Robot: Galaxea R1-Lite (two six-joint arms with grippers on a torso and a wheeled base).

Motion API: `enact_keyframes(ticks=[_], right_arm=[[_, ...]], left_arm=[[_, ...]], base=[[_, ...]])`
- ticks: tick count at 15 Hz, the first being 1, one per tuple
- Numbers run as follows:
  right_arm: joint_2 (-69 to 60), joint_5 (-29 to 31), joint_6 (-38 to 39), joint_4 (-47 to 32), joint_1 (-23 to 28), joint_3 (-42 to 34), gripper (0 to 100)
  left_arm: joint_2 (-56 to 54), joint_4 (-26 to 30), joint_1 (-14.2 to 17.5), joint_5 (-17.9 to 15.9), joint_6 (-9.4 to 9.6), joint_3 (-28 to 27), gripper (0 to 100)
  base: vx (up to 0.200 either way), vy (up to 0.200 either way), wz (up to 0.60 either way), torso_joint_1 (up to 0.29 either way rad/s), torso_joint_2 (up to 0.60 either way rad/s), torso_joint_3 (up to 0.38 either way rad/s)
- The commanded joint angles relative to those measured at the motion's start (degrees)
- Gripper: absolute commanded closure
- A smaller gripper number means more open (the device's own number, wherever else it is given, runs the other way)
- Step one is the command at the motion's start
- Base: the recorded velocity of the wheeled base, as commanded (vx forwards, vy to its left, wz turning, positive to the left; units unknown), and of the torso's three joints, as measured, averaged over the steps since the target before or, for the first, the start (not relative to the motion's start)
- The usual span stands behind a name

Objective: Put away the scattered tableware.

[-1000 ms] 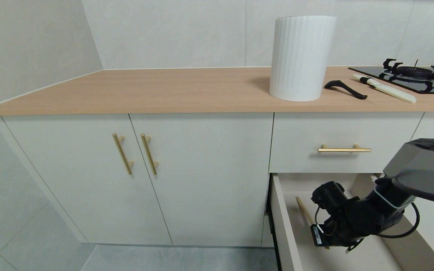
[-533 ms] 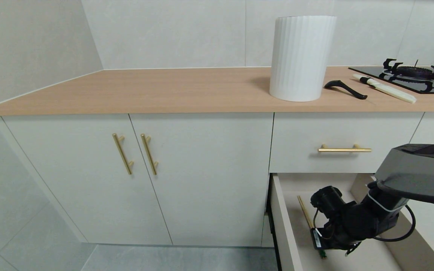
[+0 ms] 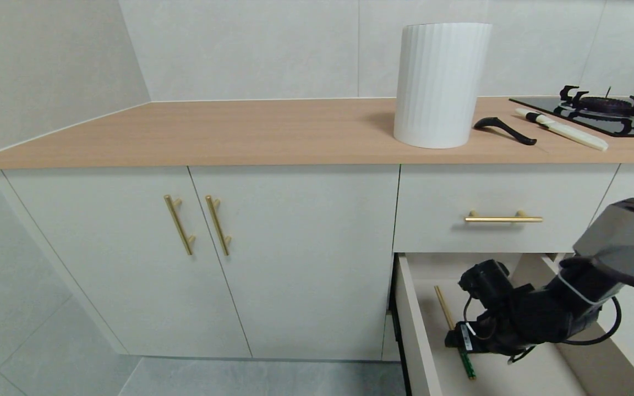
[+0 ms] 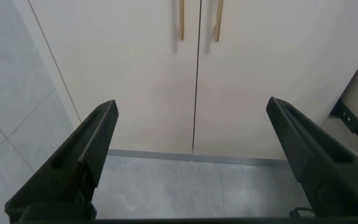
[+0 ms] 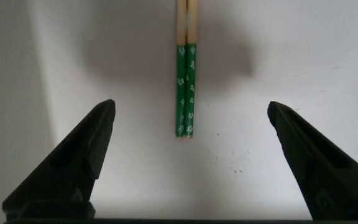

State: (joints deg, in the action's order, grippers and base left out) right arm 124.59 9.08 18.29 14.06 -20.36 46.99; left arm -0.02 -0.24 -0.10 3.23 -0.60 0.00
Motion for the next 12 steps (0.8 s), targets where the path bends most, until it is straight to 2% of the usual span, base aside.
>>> enact_keyframes(ticks=[1, 3, 7, 12], right_arm=[[-16.0, -0.2, -0.5, -0.2, 2.2, -1.8, 0], [-25.2, -0.4, -4.8, -0.3, 5.5, -2.7, 0], [-34.7, -0.6, -9.4, -0.3, 10.4, -2.9, 0], [-38.5, -1.1, -12.7, -0.3, 10.8, -4.1, 0]], left_arm=[[0.0, 0.0, 0.0, 0.0, -0.02, 0.0, 0], [0.0, 0.0, 0.0, 0.0, -0.02, 0.0, 0], [0.0, 0.0, 0.0, 0.0, -0.02, 0.0, 0], [0.0, 0.0, 0.0, 0.0, -0.02, 0.0, 0]], base=[[0.0, 0.0, 0.0, 0.0, 0.0, 0.0], [0.0, 0.0, 0.0, 0.0, 0.0, 0.0], [0.0, 0.0, 0.0, 0.0, 0.0, 0.0], [0.0, 0.0, 0.0, 0.0, 0.0, 0.0]])
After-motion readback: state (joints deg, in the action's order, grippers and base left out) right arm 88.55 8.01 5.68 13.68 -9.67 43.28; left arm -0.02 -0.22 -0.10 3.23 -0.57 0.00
